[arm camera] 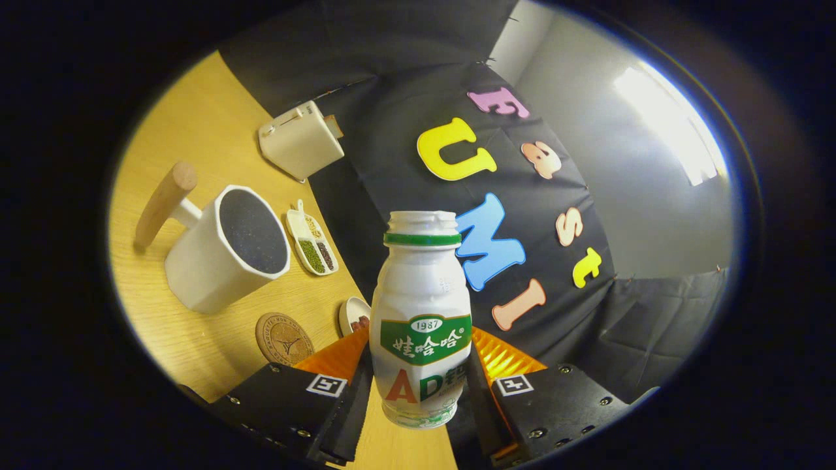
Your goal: Take the bottle from table, then pour the juice into the cup, finally place the bottle on the coaster
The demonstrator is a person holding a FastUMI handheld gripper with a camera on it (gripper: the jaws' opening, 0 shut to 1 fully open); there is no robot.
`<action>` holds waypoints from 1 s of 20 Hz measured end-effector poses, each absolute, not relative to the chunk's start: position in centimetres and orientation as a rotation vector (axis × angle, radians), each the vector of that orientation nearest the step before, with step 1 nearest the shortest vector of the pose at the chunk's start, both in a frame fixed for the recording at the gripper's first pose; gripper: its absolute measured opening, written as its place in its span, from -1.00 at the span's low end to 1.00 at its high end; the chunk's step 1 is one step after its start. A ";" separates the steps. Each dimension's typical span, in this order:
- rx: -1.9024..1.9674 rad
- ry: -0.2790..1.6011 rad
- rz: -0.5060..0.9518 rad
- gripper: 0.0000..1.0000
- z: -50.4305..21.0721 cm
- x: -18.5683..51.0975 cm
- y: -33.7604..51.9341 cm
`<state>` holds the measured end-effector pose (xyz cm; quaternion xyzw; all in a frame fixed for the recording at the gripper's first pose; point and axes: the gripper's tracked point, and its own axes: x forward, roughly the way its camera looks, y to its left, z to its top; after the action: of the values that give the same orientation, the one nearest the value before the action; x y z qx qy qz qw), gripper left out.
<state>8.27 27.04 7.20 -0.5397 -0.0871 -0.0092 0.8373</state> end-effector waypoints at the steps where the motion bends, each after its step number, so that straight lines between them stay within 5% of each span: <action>1: -1.175 -0.188 -0.020 0.36 7.0 8.3 27.4; 20: -1.554 -0.183 -0.082 0.36 6.7 8.8 28.9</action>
<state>8.80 28.89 6.68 -0.7001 -0.0823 -0.0371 0.7083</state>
